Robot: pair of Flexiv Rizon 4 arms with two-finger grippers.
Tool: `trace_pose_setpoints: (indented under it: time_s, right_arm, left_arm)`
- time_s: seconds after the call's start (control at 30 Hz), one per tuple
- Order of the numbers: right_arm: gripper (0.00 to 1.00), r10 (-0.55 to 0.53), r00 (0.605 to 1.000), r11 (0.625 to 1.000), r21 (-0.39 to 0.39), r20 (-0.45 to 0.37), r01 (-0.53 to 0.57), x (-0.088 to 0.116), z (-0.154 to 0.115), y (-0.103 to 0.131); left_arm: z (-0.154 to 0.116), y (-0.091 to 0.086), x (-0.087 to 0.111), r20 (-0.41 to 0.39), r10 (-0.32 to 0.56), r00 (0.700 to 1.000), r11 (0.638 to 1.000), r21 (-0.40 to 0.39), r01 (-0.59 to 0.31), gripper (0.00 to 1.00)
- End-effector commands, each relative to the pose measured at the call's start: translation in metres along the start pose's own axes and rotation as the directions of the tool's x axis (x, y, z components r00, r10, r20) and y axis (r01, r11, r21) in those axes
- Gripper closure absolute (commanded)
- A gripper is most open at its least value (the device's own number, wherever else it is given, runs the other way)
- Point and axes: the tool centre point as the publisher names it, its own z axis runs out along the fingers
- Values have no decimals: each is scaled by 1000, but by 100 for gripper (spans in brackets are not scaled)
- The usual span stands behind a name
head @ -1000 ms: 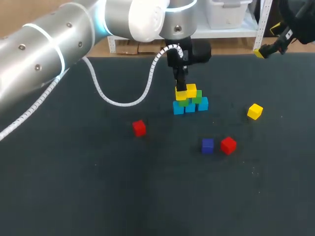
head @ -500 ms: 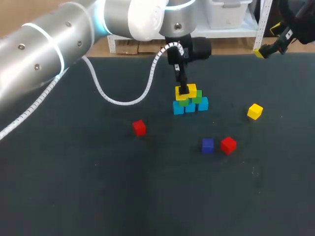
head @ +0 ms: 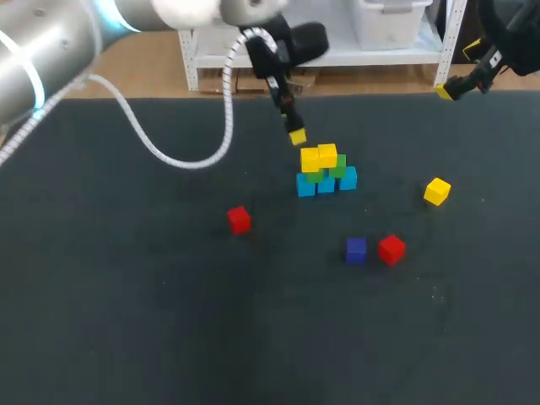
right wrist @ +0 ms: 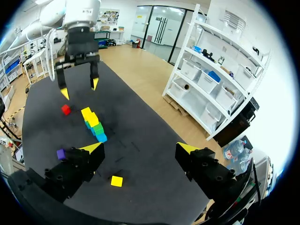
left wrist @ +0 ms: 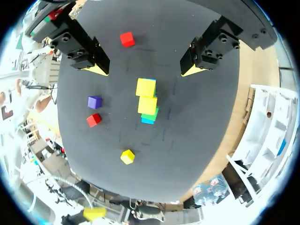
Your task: Place the blue cubes, place green cubes on the blue cubes, place the yellow cubes on the green cubes, then place the red cubes on the yellow cubes, and place purple cube on the red cubes.
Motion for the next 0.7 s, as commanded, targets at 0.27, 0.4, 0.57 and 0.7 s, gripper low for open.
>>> trace_pose_setpoints:
  time_s: [0.27,0.4,0.57,0.7]
  right_arm:
    - [0,0,1000,1000,0,0,0,0,0,0]
    - [0,0,1000,1000,0,0,0,0,0,0]
    - [0,0,1000,1000,0,0,0,0,0,0]
    - [0,0,1000,1000,0,0,0,0,0,0]
  left_arm:
    - [-47,-18,70,435,-83,896,950,-237,203,0]
    - [-55,-25,85,489,-86,868,930,-272,246,0]
    - [-68,-27,109,562,-93,822,897,-310,314,0]
    - [-75,-28,130,620,-95,779,866,-335,372,0]
